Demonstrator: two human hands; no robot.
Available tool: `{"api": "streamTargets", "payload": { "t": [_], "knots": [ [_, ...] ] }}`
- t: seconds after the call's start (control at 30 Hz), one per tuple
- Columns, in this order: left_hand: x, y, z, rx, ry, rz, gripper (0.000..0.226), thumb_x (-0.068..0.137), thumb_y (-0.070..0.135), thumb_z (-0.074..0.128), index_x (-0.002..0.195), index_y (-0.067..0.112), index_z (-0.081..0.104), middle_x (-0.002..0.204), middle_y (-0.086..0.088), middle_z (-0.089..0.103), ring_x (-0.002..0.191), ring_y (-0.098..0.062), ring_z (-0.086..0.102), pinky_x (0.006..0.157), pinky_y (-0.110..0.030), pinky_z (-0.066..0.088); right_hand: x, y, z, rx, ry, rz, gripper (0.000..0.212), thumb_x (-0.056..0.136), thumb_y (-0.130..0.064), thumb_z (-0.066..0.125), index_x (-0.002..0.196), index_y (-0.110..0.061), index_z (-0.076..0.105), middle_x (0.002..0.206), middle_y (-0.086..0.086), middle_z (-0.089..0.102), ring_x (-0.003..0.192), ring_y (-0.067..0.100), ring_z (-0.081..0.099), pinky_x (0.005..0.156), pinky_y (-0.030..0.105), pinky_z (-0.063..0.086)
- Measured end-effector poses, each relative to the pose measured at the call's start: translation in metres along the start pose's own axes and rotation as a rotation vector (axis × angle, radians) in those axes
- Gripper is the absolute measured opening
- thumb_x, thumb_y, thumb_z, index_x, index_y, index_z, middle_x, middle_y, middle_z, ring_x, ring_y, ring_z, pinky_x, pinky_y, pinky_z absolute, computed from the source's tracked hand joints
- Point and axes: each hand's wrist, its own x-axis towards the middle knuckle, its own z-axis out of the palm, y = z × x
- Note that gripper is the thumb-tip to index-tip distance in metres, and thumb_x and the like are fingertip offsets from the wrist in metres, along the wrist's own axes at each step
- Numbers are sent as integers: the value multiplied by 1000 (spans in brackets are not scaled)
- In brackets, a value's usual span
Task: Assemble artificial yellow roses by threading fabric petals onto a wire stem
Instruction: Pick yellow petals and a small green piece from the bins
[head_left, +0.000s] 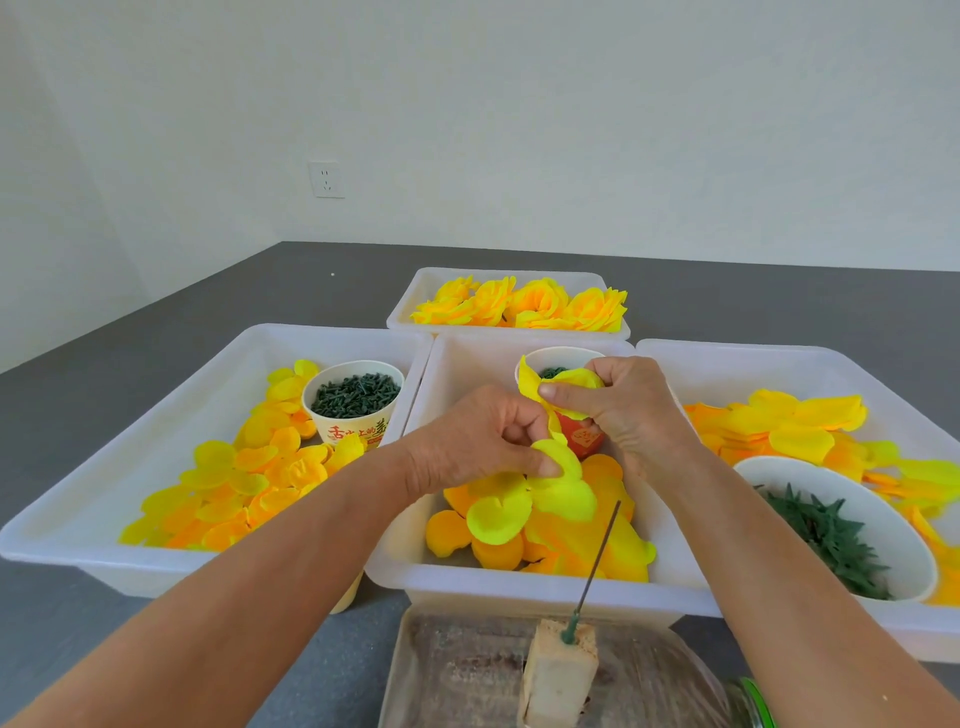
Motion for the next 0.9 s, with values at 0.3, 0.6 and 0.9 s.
{"api": "streamTargets", "payload": {
  "t": [0.3,0.6,0.9],
  "knots": [
    [-1,-1,2,37,-37,43,19,72,12,79,69,13,61,64,-6,59,56,-7,49,53,-18,40,2,3,0,-56,32,-12,38,62,-25,84,51,-14,50,49,1,44,54,19,43,57,35,39],
    [0,0,-5,78,124,-29,5,78,19,74,78,15,70,80,-8,69,73,-11,60,70,-26,49,1,1,0,-60,21,41,37,72,-23,79,85,10,65,75,27,63,61,22,54,64,37,45],
    [4,-1,-13,254,578,177,27,70,9,80,93,16,69,111,8,57,60,-9,53,59,-7,40,-5,-8,2,-72,-216,126,14,77,-16,75,90,-10,71,72,3,70,55,5,62,53,17,51]
  ]
}}
